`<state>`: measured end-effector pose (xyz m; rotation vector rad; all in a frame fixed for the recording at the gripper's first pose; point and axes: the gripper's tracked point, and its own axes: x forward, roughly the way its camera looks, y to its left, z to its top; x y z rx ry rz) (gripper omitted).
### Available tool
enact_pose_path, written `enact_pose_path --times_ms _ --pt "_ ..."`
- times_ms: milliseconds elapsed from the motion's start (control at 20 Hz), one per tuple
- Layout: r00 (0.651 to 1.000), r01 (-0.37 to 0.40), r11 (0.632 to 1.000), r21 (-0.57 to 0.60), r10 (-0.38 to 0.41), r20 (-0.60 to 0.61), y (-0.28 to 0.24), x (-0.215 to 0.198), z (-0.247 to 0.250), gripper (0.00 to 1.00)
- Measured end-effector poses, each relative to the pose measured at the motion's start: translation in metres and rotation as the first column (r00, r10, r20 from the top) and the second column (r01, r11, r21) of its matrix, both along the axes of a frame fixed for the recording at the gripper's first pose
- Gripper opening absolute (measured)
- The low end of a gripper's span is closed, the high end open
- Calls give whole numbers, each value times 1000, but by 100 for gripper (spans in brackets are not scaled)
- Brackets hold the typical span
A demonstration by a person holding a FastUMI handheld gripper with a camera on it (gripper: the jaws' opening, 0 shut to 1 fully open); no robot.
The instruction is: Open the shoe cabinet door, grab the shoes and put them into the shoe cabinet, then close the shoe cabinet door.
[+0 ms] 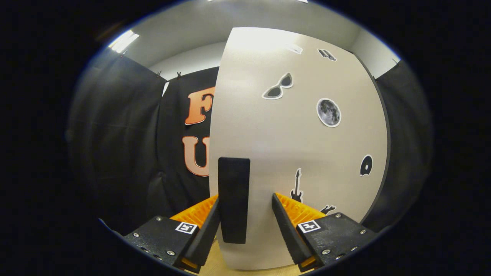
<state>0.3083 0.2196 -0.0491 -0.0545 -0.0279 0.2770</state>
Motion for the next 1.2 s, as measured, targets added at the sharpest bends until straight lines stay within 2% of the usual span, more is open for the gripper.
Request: enact_pose_path --times_ms 350,500,650,900,1200 --pt "1000 27 999 24 -27 -11 1 6 -1 82" --pt "999 14 997 80 -12 -29 3 7 0 83" --pt "1000 15 997 79 -14 -9 -2 0 9 83" --pt "1000 28 997 66 -28 -13 -25 -57 19 83" --pt "992 117 991 70 -114 -47 -73 -148 23 83"
